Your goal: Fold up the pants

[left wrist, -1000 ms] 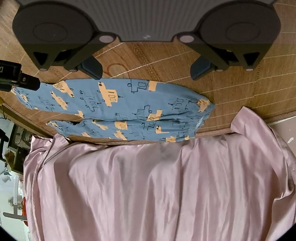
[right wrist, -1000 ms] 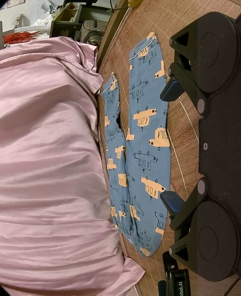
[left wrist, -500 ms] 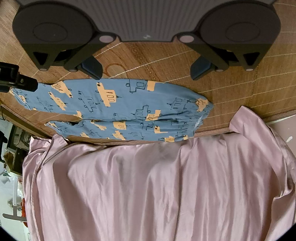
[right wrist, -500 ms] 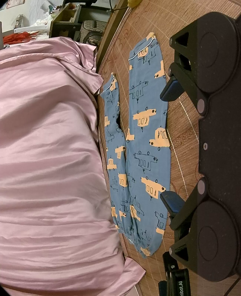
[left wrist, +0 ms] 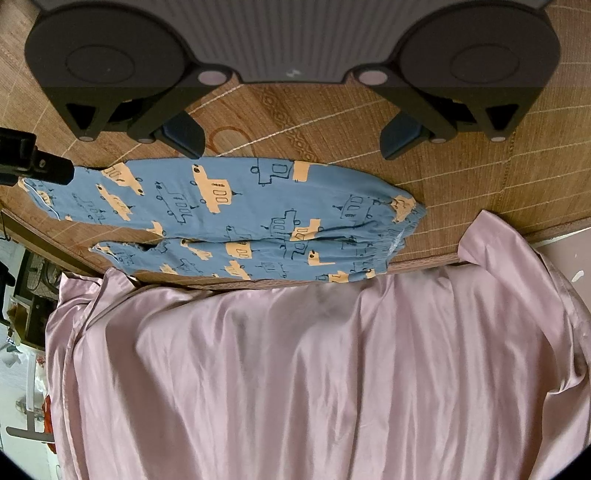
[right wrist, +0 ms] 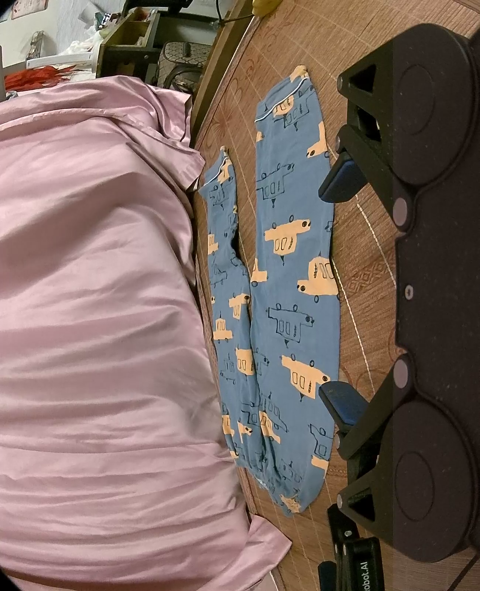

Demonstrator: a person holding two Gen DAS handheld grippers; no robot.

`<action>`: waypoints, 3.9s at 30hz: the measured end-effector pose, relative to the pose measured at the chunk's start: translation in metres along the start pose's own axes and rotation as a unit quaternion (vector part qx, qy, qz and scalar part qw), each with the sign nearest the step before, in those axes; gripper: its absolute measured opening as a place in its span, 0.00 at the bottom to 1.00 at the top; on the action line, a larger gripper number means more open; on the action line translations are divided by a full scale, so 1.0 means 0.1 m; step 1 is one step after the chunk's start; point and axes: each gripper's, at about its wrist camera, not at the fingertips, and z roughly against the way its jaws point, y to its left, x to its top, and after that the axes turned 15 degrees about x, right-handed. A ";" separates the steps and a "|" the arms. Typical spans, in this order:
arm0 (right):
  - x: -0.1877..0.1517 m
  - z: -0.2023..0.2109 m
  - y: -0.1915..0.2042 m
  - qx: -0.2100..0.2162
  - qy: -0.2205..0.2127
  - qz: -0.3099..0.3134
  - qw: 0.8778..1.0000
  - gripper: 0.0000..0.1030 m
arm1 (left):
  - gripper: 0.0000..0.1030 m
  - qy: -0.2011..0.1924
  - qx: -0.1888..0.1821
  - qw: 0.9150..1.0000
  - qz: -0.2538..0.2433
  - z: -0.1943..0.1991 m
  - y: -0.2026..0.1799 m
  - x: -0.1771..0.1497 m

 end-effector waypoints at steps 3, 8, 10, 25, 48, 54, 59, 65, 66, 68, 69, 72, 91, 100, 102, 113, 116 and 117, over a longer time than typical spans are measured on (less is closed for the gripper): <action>0.00 0.00 0.01 -0.001 0.000 0.000 1.000 1.00 | 1.00 0.001 0.000 1.000 -0.001 -0.01 0.01 0.00; 0.01 -0.01 0.01 -0.001 0.000 -0.002 1.000 1.00 | 1.00 0.002 0.003 1.000 0.002 -0.02 0.01 0.00; 0.00 0.01 -0.01 -0.002 0.000 -0.002 1.000 1.00 | 1.00 0.005 0.004 1.000 0.003 -0.03 0.03 0.00; 0.00 -0.01 -0.02 -0.003 0.000 -0.003 1.000 1.00 | 1.00 0.011 0.009 1.000 -0.002 -0.05 0.02 -0.01; 0.52 0.20 -0.25 0.034 -0.032 0.016 0.999 1.00 | 1.00 0.174 0.029 0.983 -0.048 -0.45 -0.28 0.42; 1.09 -0.16 -0.46 0.071 0.004 0.126 0.989 1.00 | 1.00 0.143 0.054 0.987 -0.054 -0.60 -0.06 1.24; 1.39 -0.70 -0.70 0.137 0.029 0.148 0.979 1.00 | 1.00 0.093 0.070 0.987 -0.110 -0.97 0.04 1.89; 1.57 -1.87 -0.97 0.215 0.095 0.197 0.952 1.00 | 1.00 0.116 0.022 0.983 -0.142 -1.84 -0.05 2.01; 1.63 -2.07 -1.00 0.230 0.105 0.191 0.948 1.00 | 1.00 0.114 0.019 0.984 -0.134 -1.94 -0.03 1.99; 1.73 -2.42 -1.05 0.258 0.117 0.183 0.941 1.00 | 1.00 0.095 0.010 0.987 -0.128 -2.16 0.04 1.98; 1.78 -2.56 -1.06 0.266 0.120 0.189 0.938 1.00 | 1.00 0.095 0.010 0.986 -0.136 -2.28 0.08 1.99; 1.86 -2.96 -1.03 0.279 0.145 0.216 0.924 1.00 | 1.00 0.118 0.008 0.979 -0.169 -2.66 0.13 2.03; 2.09 -4.43 -1.32 0.250 0.258 0.203 0.911 0.76 | 0.57 0.144 -0.074 0.965 -0.208 -3.76 0.04 2.15; 2.06 -4.57 -1.39 0.257 0.284 0.187 0.905 0.57 | 0.10 0.177 -0.058 0.950 -0.252 -3.85 -0.14 2.13; 2.08 -4.56 -1.41 0.248 0.277 0.180 0.911 0.39 | 0.06 0.182 -0.058 0.950 -0.247 -3.85 -0.14 2.14; 2.05 -4.36 -1.25 0.230 0.261 0.226 0.910 0.01 | 0.01 0.164 -0.030 0.959 -0.230 -3.73 -0.14 2.12; 2.11 -4.11 -1.23 0.224 0.224 0.231 0.920 0.00 | 0.01 0.160 -0.028 0.963 -0.215 -3.66 -0.10 2.16; 2.13 -4.01 -1.23 0.225 0.211 0.232 0.922 0.00 | 0.01 0.157 -0.028 0.965 -0.210 -3.61 -0.08 2.18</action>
